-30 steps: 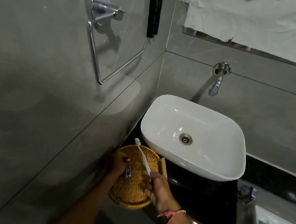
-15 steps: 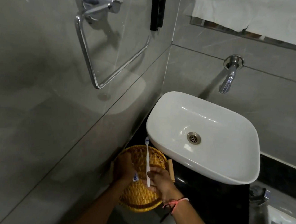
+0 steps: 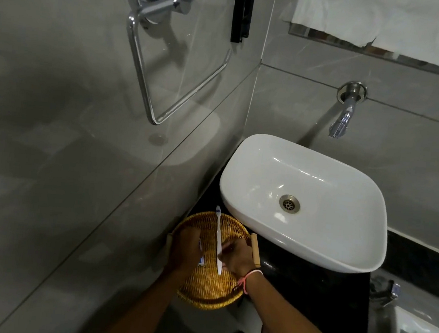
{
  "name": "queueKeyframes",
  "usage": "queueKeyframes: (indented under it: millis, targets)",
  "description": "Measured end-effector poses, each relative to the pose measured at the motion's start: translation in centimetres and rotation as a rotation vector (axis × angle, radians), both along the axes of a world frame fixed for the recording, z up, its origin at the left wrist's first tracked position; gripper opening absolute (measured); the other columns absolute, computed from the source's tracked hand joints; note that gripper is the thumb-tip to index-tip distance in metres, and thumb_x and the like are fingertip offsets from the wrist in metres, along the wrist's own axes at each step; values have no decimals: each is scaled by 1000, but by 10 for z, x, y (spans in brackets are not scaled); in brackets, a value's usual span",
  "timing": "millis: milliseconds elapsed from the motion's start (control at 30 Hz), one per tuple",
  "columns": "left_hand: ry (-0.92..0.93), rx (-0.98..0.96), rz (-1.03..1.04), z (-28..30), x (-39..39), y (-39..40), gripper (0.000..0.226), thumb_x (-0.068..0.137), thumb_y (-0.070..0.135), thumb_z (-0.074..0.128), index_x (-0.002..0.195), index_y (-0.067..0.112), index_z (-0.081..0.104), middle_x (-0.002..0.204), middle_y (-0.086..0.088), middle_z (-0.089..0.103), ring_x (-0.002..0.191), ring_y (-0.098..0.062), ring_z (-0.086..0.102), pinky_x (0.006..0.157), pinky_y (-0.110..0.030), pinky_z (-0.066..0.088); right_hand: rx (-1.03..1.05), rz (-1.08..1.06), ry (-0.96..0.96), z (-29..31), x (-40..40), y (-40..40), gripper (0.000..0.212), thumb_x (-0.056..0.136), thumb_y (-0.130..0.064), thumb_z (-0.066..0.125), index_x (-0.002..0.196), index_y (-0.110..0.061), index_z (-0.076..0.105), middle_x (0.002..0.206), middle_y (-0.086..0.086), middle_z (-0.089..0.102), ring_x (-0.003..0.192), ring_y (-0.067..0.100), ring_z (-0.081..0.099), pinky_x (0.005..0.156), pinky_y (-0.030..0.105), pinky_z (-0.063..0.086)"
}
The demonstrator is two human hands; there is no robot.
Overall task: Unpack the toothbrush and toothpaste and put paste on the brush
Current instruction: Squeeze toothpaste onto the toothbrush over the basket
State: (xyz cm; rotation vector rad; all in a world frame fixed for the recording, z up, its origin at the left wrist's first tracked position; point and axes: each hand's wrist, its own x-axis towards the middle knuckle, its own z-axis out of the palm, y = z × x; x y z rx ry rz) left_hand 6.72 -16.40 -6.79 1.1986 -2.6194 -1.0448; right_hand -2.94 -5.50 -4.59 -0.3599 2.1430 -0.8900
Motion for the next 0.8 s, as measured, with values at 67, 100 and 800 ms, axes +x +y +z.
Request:
queueKeyframes:
  millis: [67,100,800]
  targets:
    - [9,-27,3,-2,0,2,24,93,15,67,115,7,65,125,-10,67,119,-22,61,103,-31,53,-5,-12,38,-3,3,2,19,84,2,72,90,-12,59,111,20,69,100,35,70,90,48,59]
    - [24,-34,9,-2,0,2,25,93,14,66,117,7,65,125,-10,67,119,-22,61,103,-30,52,-10,-17,53,-5,4,2,18,84,2,72,95,-8,61,110,20,70,99,35,70,90,48,59]
    - [58,-75,6,1,6,5,12,92,11,66,101,3,70,107,-13,72,103,-25,68,86,-25,52,-52,29,159,-16,2,-3,19,84,1,72,102,-2,67,110,13,71,103,27,66,93,37,56]
